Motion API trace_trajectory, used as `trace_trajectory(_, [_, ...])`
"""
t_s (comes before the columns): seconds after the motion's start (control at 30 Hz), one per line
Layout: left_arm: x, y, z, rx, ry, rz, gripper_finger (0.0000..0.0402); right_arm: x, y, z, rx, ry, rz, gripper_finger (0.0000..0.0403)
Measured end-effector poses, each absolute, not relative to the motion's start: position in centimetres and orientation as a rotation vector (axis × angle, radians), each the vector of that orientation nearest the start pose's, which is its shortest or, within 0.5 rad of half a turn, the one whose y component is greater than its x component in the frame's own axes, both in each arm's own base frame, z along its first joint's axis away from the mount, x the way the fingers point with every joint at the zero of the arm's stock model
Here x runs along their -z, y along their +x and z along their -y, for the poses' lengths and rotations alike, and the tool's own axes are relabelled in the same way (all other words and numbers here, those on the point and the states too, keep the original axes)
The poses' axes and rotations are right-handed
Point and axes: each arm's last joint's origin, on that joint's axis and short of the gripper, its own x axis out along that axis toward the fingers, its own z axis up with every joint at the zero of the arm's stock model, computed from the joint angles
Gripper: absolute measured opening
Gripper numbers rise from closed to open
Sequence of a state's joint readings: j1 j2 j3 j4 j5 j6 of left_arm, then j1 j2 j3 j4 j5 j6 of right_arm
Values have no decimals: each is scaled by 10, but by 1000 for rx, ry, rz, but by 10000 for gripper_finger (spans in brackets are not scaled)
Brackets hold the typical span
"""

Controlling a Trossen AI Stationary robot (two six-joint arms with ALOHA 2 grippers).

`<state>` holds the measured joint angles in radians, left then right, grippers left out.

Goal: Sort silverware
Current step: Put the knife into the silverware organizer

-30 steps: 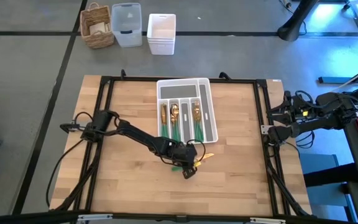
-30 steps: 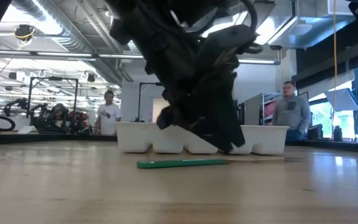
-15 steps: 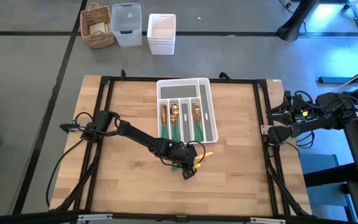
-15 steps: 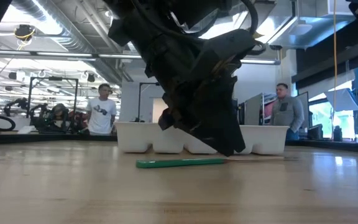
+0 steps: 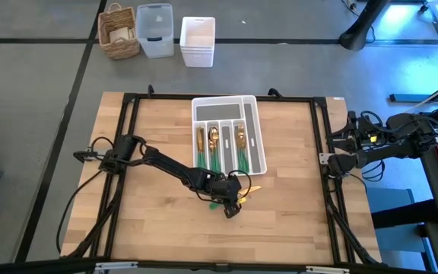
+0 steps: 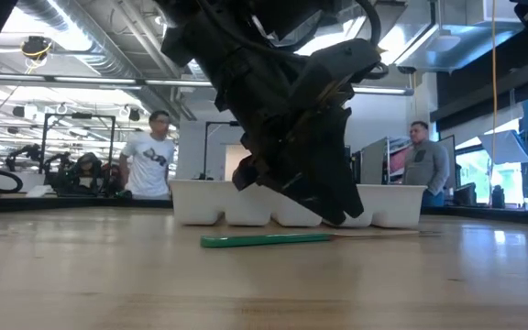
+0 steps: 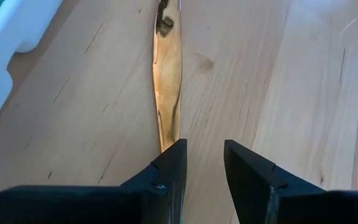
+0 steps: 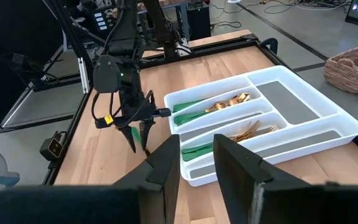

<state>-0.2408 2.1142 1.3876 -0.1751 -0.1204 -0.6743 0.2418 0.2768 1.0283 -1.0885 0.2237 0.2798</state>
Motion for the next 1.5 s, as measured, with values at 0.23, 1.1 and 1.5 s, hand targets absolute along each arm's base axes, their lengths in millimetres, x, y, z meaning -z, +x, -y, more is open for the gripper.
trace_trajectory(0.23, [-135, 425, 100, -202, -439, -910, 100, -355, -4, 7, 25, 200, -328, 101])
trace_trajectory(1.1, [-130, 419, 105, -225, -318, -947, 100, -354, -4, 7, 22, 202, -337, 101])
trace_trajectory(1.5, [-118, 413, 103, -263, -258, -1053, 100, -354, -4, 7, 23, 201, -343, 101])
